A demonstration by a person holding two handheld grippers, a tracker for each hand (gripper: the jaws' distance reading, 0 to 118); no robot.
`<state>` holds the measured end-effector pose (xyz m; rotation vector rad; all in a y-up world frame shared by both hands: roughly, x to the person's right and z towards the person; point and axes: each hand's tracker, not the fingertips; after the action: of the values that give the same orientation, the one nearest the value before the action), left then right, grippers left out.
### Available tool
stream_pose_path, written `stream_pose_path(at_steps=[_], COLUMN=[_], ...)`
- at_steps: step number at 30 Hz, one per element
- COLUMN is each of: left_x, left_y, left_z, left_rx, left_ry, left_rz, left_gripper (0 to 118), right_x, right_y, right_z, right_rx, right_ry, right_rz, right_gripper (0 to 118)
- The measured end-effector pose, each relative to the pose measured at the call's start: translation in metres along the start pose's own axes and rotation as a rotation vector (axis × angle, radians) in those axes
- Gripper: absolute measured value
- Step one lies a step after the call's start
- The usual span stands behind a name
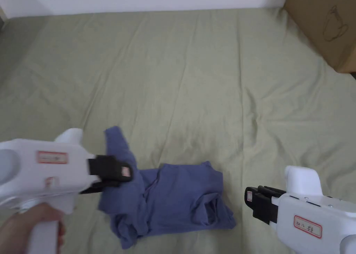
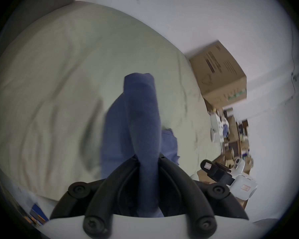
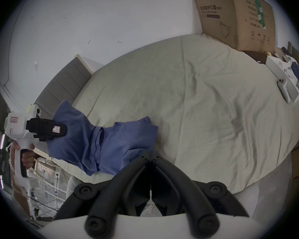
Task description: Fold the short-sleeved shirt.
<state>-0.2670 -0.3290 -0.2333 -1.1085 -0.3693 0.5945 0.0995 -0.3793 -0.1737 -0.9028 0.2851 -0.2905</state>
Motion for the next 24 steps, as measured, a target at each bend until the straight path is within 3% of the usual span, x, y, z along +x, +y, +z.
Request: stream_pose_path(at_steps=[6, 7, 10, 12, 13, 17, 20, 21, 23, 24], left_x=[0.047, 0.051, 0.053, 0.044, 0.042, 0.029, 0.017, 0.013, 0.006, -0.005], left_y=[-0.004, -0.005, -0.005, -0.007, -0.004, 0.01, 0.01, 0.01, 0.008, 0.006], left_z=[-0.123, -0.136, -0.156, -0.151, -0.144, -0.098, -0.073, -0.068, -0.066, -0.072], left_rx=[-0.219, -0.254, -0.303, -0.293, -0.279, -0.174, -0.103, -0.086, -0.069, -0.069], left_ry=[0.007, -0.006, -0.05, -0.145, -0.176, -0.142, -0.039, -0.002, 0.03, 0.034], left_rz=[-0.049, -0.078, -0.062, 0.009, 0.041, 0.051, 0.004, -0.017, -0.015, 0.007], left_gripper=[10, 20, 77, 82, 94, 96, 90, 79, 11, 0], right_x=[0.027, 0.031, 0.042, 0.048, 0.05, 0.054, 0.053, 0.051, 0.048, 0.047], right_y=[-0.005, -0.006, -0.008, -0.009, -0.01, -0.014, -0.016, -0.017, -0.017, -0.017], right_z=[0.01, 0.012, 0.018, 0.02, 0.02, 0.018, 0.011, 0.009, 0.005, 0.004], right_rx=[0.01, 0.015, 0.019, 0.014, 0.014, 0.006, -0.008, -0.01, -0.017, -0.019], right_ry=[-0.017, -0.026, -0.057, -0.067, -0.07, -0.077, -0.073, -0.069, -0.057, -0.054], right_rz=[-0.069, -0.073, -0.083, -0.095, -0.1, -0.114, -0.119, -0.119, -0.118, -0.117], right_gripper=[0, 0, 0, 0, 0, 0, 0, 0, 0, 0])
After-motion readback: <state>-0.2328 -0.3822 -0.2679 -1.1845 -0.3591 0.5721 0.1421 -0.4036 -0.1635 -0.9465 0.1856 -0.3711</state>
